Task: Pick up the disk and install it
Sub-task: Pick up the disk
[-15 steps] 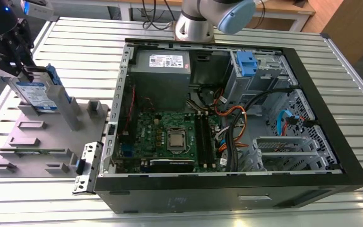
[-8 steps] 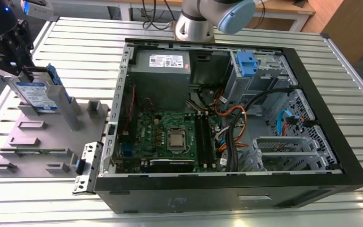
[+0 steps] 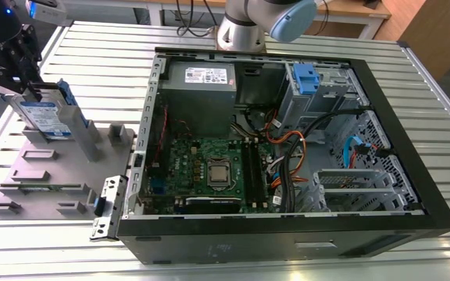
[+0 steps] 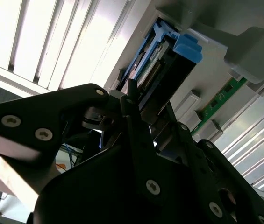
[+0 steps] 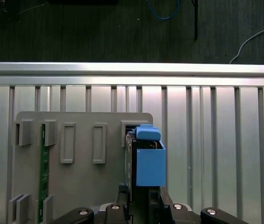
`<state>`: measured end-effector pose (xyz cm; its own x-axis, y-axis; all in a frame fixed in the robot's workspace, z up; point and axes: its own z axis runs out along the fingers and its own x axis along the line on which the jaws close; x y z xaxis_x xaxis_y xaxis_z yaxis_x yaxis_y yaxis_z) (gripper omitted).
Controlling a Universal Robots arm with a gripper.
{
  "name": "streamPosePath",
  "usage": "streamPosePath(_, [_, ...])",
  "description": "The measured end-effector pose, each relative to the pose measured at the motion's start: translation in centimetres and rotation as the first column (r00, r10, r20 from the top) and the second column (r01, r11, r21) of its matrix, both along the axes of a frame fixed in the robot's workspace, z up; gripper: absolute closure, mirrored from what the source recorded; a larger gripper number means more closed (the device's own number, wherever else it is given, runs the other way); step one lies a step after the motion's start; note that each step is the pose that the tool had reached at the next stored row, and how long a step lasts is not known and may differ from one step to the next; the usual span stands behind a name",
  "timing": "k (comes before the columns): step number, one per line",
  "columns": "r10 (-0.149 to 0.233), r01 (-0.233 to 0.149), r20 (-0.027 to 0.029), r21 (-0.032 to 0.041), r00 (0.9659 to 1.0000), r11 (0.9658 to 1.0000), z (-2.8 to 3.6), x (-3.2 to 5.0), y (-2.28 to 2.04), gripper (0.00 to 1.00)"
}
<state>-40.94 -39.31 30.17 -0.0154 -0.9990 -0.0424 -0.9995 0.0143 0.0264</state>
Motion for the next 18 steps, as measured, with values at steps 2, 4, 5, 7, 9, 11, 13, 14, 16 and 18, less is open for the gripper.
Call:
streamPosePath(2, [-0.002,0.002,0.0,0.0001,1.0,1.0,0.0,0.0,0.0,0.65])
streamPosePath(4, [-0.003,0.003,0.0,0.0001,1.0,1.0,0.0,0.0,0.0,0.65])
streamPosePath(5, [-0.003,0.003,0.0,0.0,1.0,1.0,0.0,0.0,0.0,0.65])
streamPosePath(7, [-0.003,0.003,0.0,0.0,1.0,1.0,0.0,0.0,0.0,0.65])
streamPosePath(9, [-0.005,0.005,0.0,0.0,1.0,1.0,0.0,0.01,0.0,0.65])
streamPosePath(11, [-0.005,0.005,0.0,0.0,1.0,1.0,0.0,0.01,0.0,0.65])
streamPosePath(13, [-0.005,0.005,0.0,0.0,1.0,1.0,0.01,0.01,0.0,0.65])
streamPosePath(14, [-0.005,0.005,-0.0001,0.0,1.0,1.0,0.08,0.01,0.0,0.65])
streamPosePath(16, [-0.005,0.005,0.0001,0.0001,1.0,1.0,0.31,0.01,0.0,0.65])
streamPosePath(18, [-0.005,0.005,0.0,0.0,1.0,1.0,0.6,0.01,0.0,0.65])
